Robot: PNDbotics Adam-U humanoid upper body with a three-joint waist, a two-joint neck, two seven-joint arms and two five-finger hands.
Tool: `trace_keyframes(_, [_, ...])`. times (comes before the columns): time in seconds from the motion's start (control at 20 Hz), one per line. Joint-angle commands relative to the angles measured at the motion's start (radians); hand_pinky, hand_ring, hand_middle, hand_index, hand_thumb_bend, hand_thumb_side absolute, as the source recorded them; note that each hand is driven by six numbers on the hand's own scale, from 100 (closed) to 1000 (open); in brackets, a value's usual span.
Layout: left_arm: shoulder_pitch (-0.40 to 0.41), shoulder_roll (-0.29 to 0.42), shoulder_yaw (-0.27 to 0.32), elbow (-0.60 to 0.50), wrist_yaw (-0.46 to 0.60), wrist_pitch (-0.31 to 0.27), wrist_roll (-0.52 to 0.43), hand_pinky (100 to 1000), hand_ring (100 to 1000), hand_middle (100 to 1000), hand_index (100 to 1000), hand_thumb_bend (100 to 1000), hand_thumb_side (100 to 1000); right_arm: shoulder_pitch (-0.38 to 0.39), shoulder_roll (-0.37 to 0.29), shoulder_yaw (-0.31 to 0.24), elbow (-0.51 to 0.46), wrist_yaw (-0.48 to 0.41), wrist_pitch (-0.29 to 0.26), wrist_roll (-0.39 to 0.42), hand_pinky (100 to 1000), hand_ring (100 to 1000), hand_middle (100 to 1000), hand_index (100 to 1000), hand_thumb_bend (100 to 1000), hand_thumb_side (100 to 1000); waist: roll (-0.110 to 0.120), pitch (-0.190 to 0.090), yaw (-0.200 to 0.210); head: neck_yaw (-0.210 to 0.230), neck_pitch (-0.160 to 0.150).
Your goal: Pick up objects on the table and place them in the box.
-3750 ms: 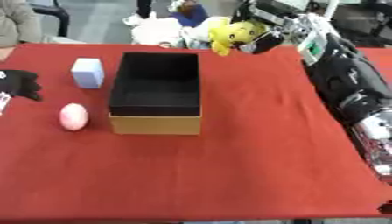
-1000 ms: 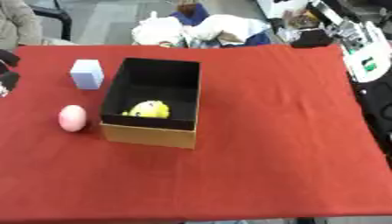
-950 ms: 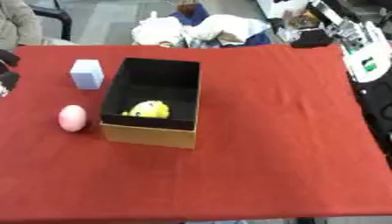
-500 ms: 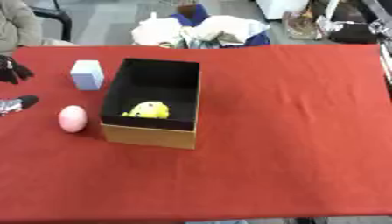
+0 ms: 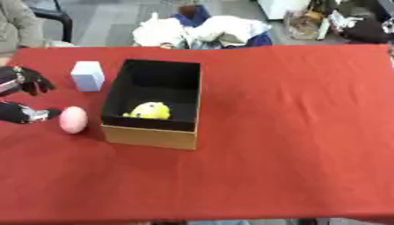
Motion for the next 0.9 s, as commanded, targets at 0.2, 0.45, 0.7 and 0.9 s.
trace_keyframes(0.2, [-0.040, -0.026, 0.012, 0.067, -0.082, -0.018, 0.028, 623, 562, 588, 758, 430, 570, -0.016, -0.030, -0.014, -0.025, -0.013, 0.008, -0.005, 778, 746, 739, 859, 100, 511, 0.001, -0.008, -0.007, 0.003, 0.005])
trace_keyframes(0.45, [-0.058, -0.060, 0.032, 0.121, -0.140, 0.001, 0.096, 607, 542, 570, 742, 413, 415, -0.013, -0.026, -0.014, -0.023, -0.017, 0.011, -0.006, 777, 745, 738, 859, 100, 544, -0.001, -0.006, -0.010, 0.003, 0.005])
trace_keyframes(0.7, [-0.074, -0.088, 0.040, 0.161, -0.210, 0.012, 0.139, 571, 516, 544, 723, 411, 388, -0.014, -0.023, -0.015, -0.018, -0.018, 0.010, -0.006, 777, 745, 738, 858, 100, 565, -0.004, -0.004, -0.015, 0.008, 0.005])
trace_keyframes(0.9, [-0.078, -0.106, 0.047, 0.190, -0.234, 0.002, 0.137, 493, 397, 414, 584, 353, 256, -0.015, -0.020, -0.017, -0.013, -0.019, 0.008, -0.004, 776, 744, 737, 854, 100, 590, -0.006, -0.003, -0.018, 0.009, 0.005])
